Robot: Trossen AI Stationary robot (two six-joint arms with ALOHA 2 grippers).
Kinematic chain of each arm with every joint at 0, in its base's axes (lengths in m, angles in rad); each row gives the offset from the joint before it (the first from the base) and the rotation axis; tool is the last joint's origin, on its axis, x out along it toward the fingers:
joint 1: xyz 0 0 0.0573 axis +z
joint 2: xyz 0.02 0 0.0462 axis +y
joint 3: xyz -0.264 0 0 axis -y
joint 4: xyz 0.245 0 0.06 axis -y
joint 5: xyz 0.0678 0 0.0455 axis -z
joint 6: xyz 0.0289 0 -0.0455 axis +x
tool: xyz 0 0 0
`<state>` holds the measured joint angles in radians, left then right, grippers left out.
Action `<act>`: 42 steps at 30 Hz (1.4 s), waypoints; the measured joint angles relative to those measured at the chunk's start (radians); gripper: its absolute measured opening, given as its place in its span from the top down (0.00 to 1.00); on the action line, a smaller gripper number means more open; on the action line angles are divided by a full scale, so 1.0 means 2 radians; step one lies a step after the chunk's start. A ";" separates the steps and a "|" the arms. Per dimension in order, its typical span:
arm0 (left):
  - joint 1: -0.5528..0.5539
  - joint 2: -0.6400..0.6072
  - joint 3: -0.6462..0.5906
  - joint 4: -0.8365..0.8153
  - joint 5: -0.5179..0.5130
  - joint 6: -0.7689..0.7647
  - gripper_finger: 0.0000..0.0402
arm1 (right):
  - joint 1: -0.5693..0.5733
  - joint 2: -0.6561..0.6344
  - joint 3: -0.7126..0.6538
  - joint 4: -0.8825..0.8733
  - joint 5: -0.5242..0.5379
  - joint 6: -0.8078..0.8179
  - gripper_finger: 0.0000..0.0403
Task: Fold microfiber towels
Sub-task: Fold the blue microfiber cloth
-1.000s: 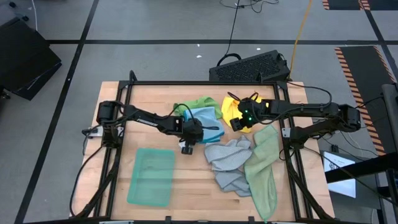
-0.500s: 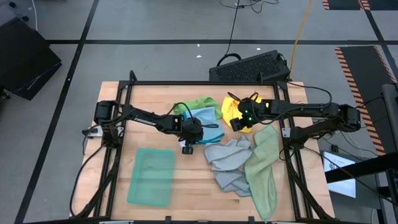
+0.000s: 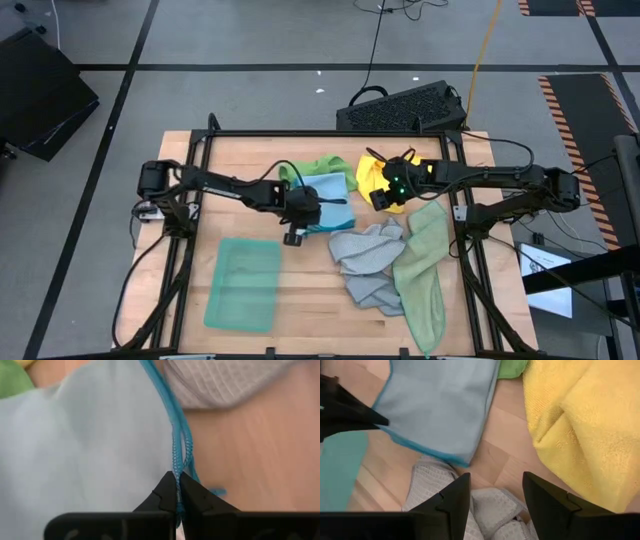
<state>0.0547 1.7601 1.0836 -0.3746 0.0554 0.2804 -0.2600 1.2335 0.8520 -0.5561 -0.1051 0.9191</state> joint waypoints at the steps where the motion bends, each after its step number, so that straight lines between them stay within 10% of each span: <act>1: 0.001 -0.003 0.000 0.001 0.002 0.002 0.99 | 0.000 0.000 0.000 0.002 0.000 0.000 0.57; 12: 0.006 0.002 0.000 0.001 0.013 -0.013 0.95 | 0.000 0.000 0.000 0.011 0.002 0.004 0.57; 27: 0.064 -0.081 0.019 -0.078 0.055 -0.108 0.41 | 0.000 0.000 -0.028 0.078 0.002 0.032 0.57; 32: 0.137 -0.111 0.011 -0.064 0.020 -0.130 0.37 | -0.007 0.003 -0.028 0.092 0.003 0.030 0.57; 42: 0.253 -0.087 -0.032 -0.014 0.112 -0.004 0.37 | -0.018 0.002 -0.028 0.092 0.000 0.010 0.57</act>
<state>0.5599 1.5865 1.0197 -0.4027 0.2792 0.2724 -0.2955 1.2385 0.7956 -0.3721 -0.1043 0.9400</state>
